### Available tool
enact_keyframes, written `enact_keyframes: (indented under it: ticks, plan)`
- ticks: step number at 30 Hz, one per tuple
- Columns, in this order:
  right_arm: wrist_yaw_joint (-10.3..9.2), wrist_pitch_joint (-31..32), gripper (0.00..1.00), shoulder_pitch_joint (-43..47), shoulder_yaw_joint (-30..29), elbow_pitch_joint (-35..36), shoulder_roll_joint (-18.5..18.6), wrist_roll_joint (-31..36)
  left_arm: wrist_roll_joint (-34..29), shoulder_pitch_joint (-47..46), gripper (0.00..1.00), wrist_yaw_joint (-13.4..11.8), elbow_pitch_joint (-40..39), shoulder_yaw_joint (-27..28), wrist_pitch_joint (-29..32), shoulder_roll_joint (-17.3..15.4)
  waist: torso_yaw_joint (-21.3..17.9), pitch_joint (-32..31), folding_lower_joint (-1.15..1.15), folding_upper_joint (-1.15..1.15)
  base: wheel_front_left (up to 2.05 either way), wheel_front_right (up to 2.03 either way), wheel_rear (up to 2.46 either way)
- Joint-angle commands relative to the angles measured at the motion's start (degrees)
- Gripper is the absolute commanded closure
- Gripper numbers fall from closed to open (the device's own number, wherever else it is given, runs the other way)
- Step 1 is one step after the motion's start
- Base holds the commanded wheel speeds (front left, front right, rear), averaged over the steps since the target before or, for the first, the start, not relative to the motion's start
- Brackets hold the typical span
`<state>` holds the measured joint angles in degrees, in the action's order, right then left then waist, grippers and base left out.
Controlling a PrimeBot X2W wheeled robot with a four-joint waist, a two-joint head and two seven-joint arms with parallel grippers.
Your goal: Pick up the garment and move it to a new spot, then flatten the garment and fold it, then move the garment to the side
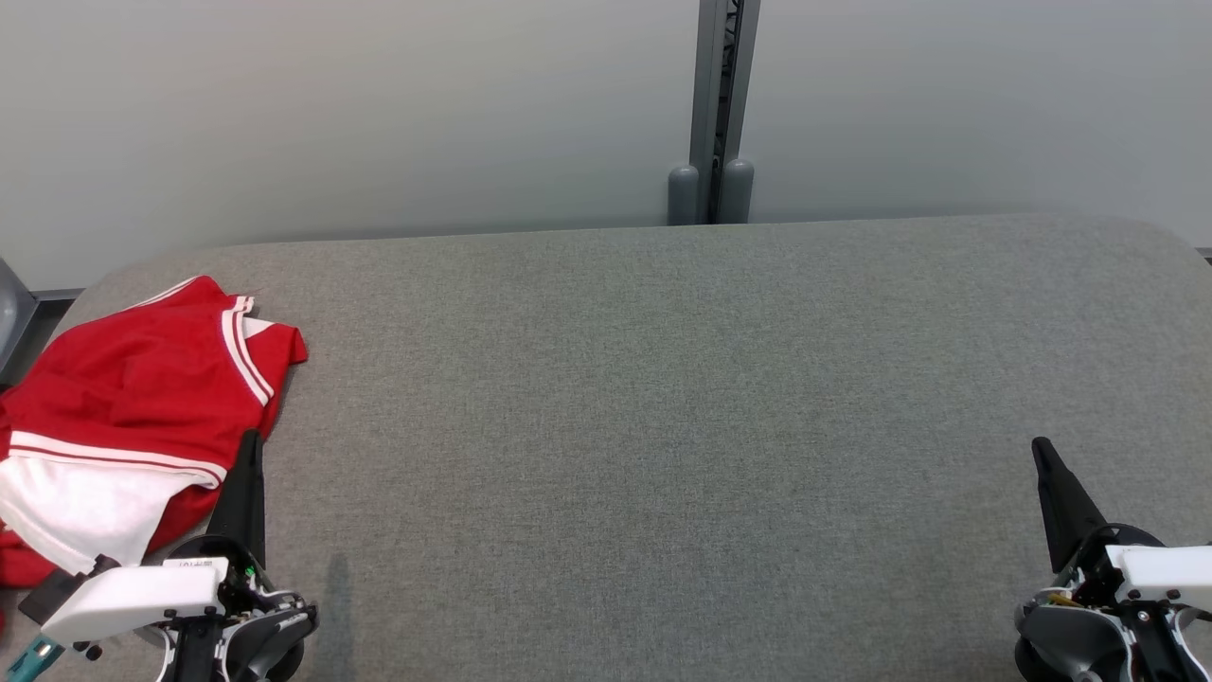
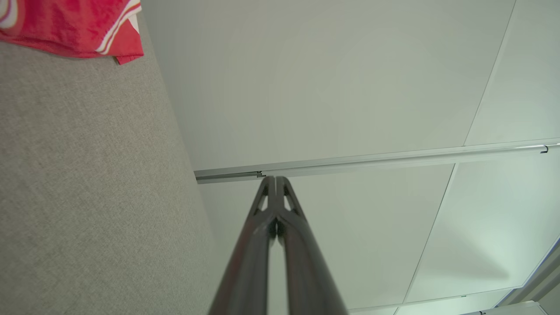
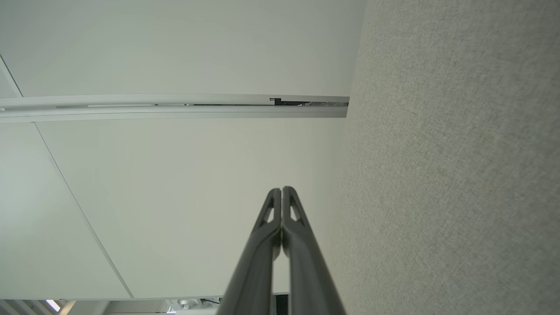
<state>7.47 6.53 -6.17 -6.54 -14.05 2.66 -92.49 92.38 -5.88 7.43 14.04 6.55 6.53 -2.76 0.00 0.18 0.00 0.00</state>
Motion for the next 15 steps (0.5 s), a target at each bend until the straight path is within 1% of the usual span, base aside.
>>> enact_keyframes:
  ticks: [1,15]
  plan:
    - [0.05,0.06,1.00,-0.22,0.00,-0.11,0.36,0.18,0.06,-0.79,1.00,0.25,0.00,0.14,0.14,-0.18,0.00,0.00,0.00,0.00,0.00,0.00,0.00]
    - [0.05,0.06,1.00,-0.22,0.00,-0.11,0.36,0.18,0.05,-0.79,1.00,0.25,0.00,0.12,0.14,-0.18,0.00,0.00,0.00,0.00,0.00,0.00,0.00]
